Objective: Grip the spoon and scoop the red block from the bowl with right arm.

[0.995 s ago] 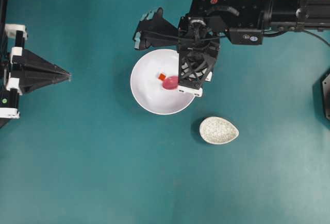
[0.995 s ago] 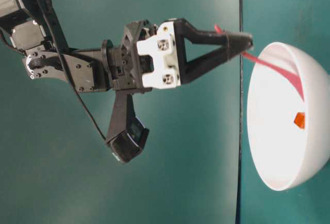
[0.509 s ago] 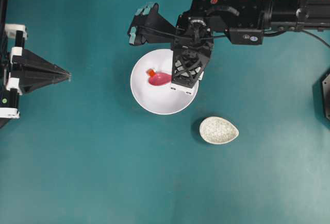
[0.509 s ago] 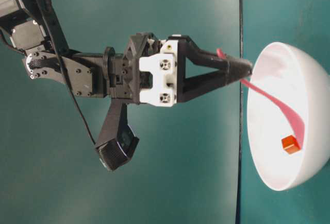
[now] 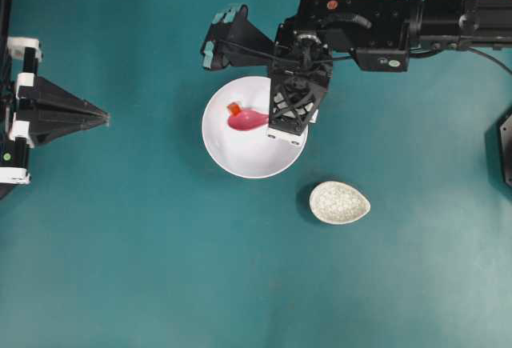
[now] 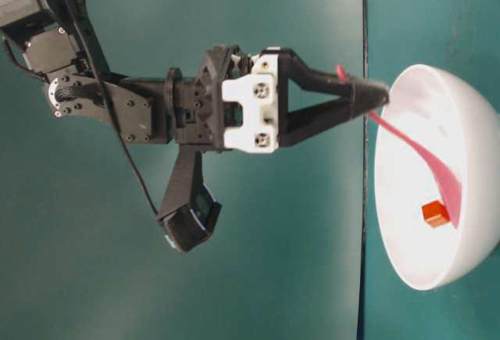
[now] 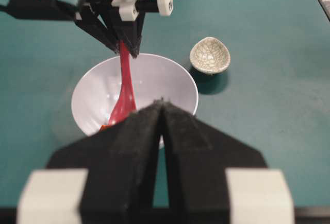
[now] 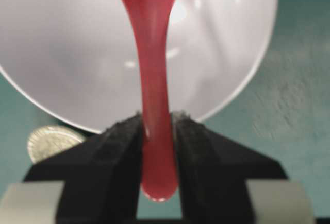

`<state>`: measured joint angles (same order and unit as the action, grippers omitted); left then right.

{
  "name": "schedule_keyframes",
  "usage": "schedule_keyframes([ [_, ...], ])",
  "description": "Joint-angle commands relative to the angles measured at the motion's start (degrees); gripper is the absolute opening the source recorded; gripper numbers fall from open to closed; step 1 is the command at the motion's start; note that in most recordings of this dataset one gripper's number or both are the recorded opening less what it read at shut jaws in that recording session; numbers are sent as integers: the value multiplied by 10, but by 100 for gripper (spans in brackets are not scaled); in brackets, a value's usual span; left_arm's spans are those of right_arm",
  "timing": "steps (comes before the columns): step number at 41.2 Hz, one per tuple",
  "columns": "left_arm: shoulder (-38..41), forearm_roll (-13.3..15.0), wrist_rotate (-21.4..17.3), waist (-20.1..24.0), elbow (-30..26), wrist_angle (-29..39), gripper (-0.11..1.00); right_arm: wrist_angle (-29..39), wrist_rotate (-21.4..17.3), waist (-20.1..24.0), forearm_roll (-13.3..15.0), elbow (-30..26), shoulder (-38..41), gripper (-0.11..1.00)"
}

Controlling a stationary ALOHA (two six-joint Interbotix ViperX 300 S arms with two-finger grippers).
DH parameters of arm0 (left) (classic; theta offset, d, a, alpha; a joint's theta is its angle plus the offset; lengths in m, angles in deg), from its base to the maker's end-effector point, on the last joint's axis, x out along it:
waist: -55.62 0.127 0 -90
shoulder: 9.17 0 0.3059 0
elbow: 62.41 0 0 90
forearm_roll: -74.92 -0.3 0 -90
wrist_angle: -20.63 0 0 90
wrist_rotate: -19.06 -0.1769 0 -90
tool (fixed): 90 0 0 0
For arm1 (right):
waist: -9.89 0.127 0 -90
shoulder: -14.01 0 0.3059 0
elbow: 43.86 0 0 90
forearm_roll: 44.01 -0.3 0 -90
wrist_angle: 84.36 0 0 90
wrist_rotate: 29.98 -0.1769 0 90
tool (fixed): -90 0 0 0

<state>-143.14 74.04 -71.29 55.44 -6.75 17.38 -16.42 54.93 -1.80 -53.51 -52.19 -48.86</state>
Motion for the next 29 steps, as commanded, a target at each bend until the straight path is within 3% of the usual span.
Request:
schedule_keyframes([
  [1,2,-2,1,-1,-16,-3,0,-1,-3,-2,4,-4,-23,24],
  [24,2,-2,1,-1,-17,-3,0,-42,-4,-1,15,-4,-23,24],
  [29,2,-1,1,-1,-17,-3,0,-52,-4,0,29,-4,-23,24],
])
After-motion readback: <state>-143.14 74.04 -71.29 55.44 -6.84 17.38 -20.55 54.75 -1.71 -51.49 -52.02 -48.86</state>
